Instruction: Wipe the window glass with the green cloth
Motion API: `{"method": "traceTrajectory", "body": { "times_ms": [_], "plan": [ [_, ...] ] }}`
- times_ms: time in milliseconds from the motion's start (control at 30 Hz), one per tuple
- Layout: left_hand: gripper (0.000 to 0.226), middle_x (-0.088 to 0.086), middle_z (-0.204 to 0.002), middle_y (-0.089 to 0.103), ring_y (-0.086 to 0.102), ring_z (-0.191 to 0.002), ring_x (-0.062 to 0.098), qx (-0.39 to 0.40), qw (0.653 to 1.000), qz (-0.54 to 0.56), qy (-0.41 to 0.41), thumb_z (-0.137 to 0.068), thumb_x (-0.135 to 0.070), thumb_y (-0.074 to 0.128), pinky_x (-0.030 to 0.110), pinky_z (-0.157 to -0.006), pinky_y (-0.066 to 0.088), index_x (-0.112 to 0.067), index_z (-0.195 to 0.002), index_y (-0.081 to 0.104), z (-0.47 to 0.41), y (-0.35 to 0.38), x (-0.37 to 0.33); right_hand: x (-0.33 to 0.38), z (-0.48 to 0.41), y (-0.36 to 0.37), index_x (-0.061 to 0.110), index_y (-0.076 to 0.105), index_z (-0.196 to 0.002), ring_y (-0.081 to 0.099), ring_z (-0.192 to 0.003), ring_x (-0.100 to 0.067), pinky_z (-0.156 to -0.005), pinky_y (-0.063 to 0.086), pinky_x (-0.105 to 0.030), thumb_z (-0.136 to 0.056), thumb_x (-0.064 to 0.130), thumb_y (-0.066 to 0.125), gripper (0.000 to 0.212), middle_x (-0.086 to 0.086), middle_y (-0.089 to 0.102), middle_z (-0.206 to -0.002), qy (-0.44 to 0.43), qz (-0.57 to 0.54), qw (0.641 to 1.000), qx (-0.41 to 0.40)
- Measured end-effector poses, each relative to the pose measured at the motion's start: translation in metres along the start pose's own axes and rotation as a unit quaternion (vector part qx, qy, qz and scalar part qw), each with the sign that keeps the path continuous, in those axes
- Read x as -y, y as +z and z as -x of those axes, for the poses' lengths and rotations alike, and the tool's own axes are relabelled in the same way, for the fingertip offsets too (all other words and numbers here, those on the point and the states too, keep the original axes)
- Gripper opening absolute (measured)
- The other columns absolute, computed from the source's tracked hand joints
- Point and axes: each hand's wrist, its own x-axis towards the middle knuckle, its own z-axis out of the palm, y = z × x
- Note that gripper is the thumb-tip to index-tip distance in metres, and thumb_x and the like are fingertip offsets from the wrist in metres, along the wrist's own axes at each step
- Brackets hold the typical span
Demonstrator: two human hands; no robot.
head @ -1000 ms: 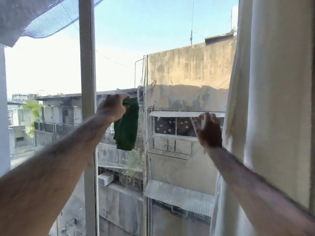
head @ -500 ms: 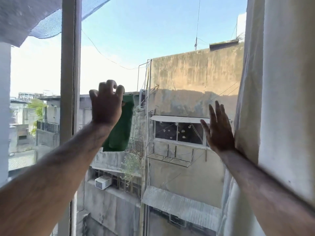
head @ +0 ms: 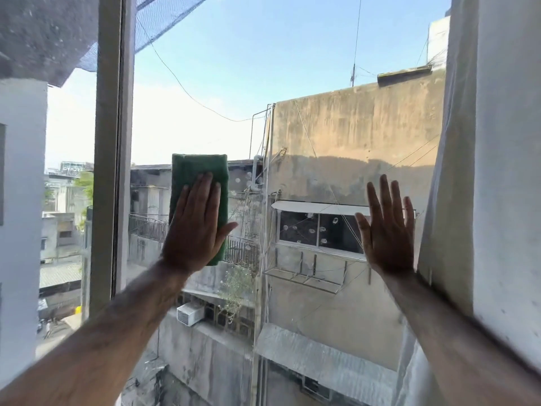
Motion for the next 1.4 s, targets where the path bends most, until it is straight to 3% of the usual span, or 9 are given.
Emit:
{"method": "traceTrajectory", "body": {
  "times_ms": [100, 300, 433, 567, 767, 833, 1000, 1133, 1400],
  "plan": [
    [0.081, 0.027, -0.169, 0.024, 0.023, -0.158, 0.040, -0.014, 1.000, 0.005, -0.005, -0.105, -0.055, 0.035, 0.061, -0.127, 0.026, 0.005, -0.159, 0.027, -0.005, 0.009, -0.002, -0.003, 0.002, 0.007, 0.024, 0.017, -0.172, 0.008, -0.170, -0.026, -0.138, 0.010, -0.052, -0.113, 0.048, 0.022, 0.064, -0.005, 0.011, -0.183, -0.011, -0.002, 1.000, -0.018],
    [0.086, 0.018, -0.169, 0.031, 0.024, -0.159, 0.033, -0.082, 0.988, 0.055, -0.122, -0.104, -0.062, 0.005, 0.056, -0.131, 0.018, -0.001, -0.159, 0.031, -0.083, 0.006, -0.058, -0.006, 0.003, 0.011, 0.022, 0.022, -0.171, 0.010, -0.169, -0.027, -0.137, 0.013, -0.055, -0.112, 0.044, 0.026, 0.063, -0.007, 0.015, -0.182, -0.013, -0.014, 0.999, -0.029],
    [0.085, 0.016, -0.172, 0.022, 0.017, -0.162, 0.030, -0.068, 0.997, 0.031, -0.021, -0.105, -0.063, 0.006, 0.053, -0.133, 0.009, -0.003, -0.162, 0.025, -0.074, 0.027, -0.093, -0.004, 0.002, 0.010, 0.021, 0.024, -0.171, 0.011, -0.169, -0.027, -0.136, 0.015, -0.056, -0.112, 0.042, 0.029, 0.062, -0.007, 0.016, -0.181, -0.014, -0.026, 0.999, -0.029],
    [0.081, 0.015, -0.172, 0.022, 0.019, -0.161, 0.030, -0.057, 0.994, -0.005, 0.094, -0.107, -0.064, 0.022, 0.058, -0.131, 0.018, -0.005, -0.163, 0.025, -0.008, 0.055, -0.104, -0.005, 0.001, 0.007, 0.021, 0.024, -0.171, 0.012, -0.169, -0.028, -0.136, 0.016, -0.057, -0.112, 0.040, 0.032, 0.062, -0.008, 0.017, -0.181, -0.009, -0.016, 0.999, -0.032],
    [0.076, 0.010, -0.170, 0.030, 0.026, -0.159, 0.031, -0.029, 0.980, -0.058, 0.187, -0.107, -0.063, 0.032, 0.061, -0.125, 0.031, -0.012, -0.163, 0.027, 0.038, 0.050, -0.030, -0.001, 0.002, 0.006, 0.021, 0.023, -0.171, 0.011, -0.169, -0.028, -0.135, 0.018, -0.058, -0.112, 0.037, 0.036, 0.062, -0.008, 0.016, -0.181, -0.008, -0.014, 0.999, -0.030],
    [0.073, 0.013, -0.170, 0.029, 0.024, -0.159, 0.033, -0.035, 0.988, -0.058, 0.141, -0.108, -0.058, 0.033, 0.063, -0.125, 0.029, -0.009, -0.162, 0.027, 0.020, 0.042, -0.008, 0.000, 0.002, 0.006, 0.021, 0.022, -0.171, 0.011, -0.169, -0.028, -0.136, 0.017, -0.058, -0.113, 0.038, 0.034, 0.062, -0.008, 0.015, -0.182, -0.008, -0.010, 1.000, -0.029],
    [0.070, 0.013, -0.172, 0.025, 0.019, -0.161, 0.032, -0.101, 0.988, 0.025, -0.114, -0.111, -0.052, 0.028, 0.056, -0.130, 0.023, -0.005, -0.163, 0.024, -0.063, 0.022, -0.026, -0.001, 0.003, 0.009, 0.021, 0.022, -0.171, 0.012, -0.169, -0.028, -0.135, 0.018, -0.058, -0.113, 0.040, 0.031, 0.062, -0.009, 0.016, -0.181, -0.010, -0.007, 0.999, -0.043],
    [0.069, 0.012, -0.172, 0.025, 0.018, -0.161, 0.031, -0.120, 0.974, 0.061, -0.183, -0.111, -0.051, 0.023, 0.053, -0.130, 0.023, -0.005, -0.162, 0.025, -0.103, 0.019, -0.070, -0.004, 0.003, 0.013, 0.023, 0.020, -0.172, 0.011, -0.169, -0.026, -0.135, 0.019, -0.057, -0.114, 0.042, 0.029, 0.062, -0.008, 0.015, -0.182, -0.018, 0.000, 0.998, -0.058],
    [0.064, 0.011, -0.171, 0.026, 0.018, -0.162, 0.030, -0.098, 0.989, 0.036, 0.108, -0.112, -0.050, 0.033, 0.057, -0.131, 0.021, -0.010, -0.162, 0.028, -0.021, 0.056, -0.125, -0.002, 0.001, 0.013, 0.022, 0.022, -0.171, 0.012, -0.169, -0.026, -0.137, 0.015, -0.055, -0.112, 0.041, 0.032, 0.063, -0.008, 0.017, -0.181, -0.012, -0.003, 0.998, -0.054]
  ]
}}
